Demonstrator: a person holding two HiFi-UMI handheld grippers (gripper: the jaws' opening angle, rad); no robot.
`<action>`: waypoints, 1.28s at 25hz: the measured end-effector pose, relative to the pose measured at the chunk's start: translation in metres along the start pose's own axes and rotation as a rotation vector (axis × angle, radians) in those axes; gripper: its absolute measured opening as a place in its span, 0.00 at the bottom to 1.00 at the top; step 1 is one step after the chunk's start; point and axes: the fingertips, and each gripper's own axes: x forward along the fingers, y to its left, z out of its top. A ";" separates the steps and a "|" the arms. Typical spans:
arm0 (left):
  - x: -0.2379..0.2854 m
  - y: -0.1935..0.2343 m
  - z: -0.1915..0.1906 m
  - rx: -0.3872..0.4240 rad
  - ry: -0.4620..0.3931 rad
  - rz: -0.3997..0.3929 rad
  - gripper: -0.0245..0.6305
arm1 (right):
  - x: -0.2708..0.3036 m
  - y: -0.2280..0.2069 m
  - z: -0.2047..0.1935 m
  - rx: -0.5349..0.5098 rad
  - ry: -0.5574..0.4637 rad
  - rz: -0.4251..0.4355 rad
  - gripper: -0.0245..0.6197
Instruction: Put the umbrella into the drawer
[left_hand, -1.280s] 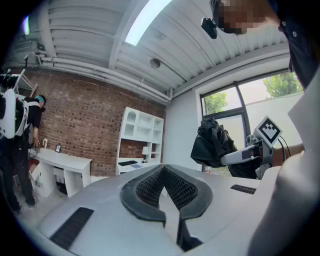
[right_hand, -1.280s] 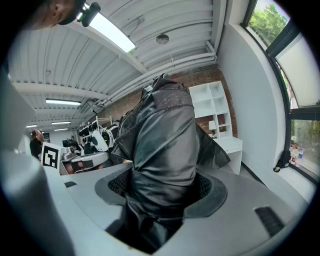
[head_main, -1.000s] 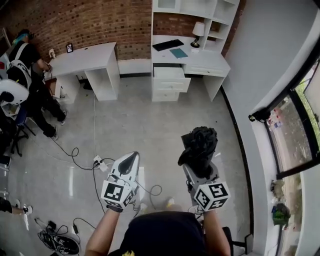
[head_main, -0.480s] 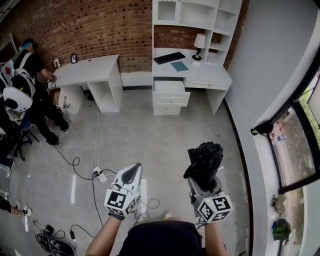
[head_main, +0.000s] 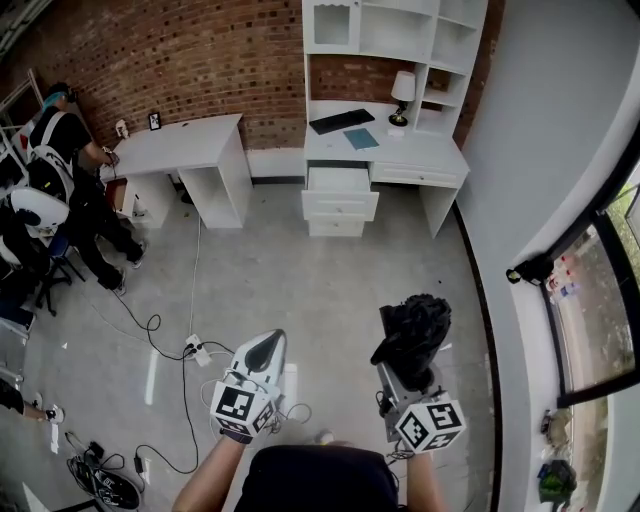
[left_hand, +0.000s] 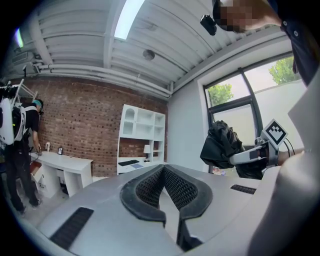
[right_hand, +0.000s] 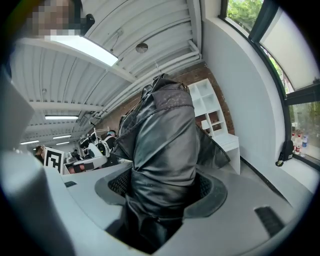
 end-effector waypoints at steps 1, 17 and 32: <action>0.001 0.001 -0.001 0.000 0.008 0.000 0.06 | 0.002 -0.001 0.000 0.013 -0.003 0.003 0.46; 0.064 0.060 -0.017 -0.024 0.032 0.047 0.06 | 0.071 -0.023 -0.007 0.041 0.031 0.009 0.46; 0.229 0.177 0.020 0.153 -0.024 -0.012 0.06 | 0.291 -0.073 0.030 0.098 0.154 -0.015 0.46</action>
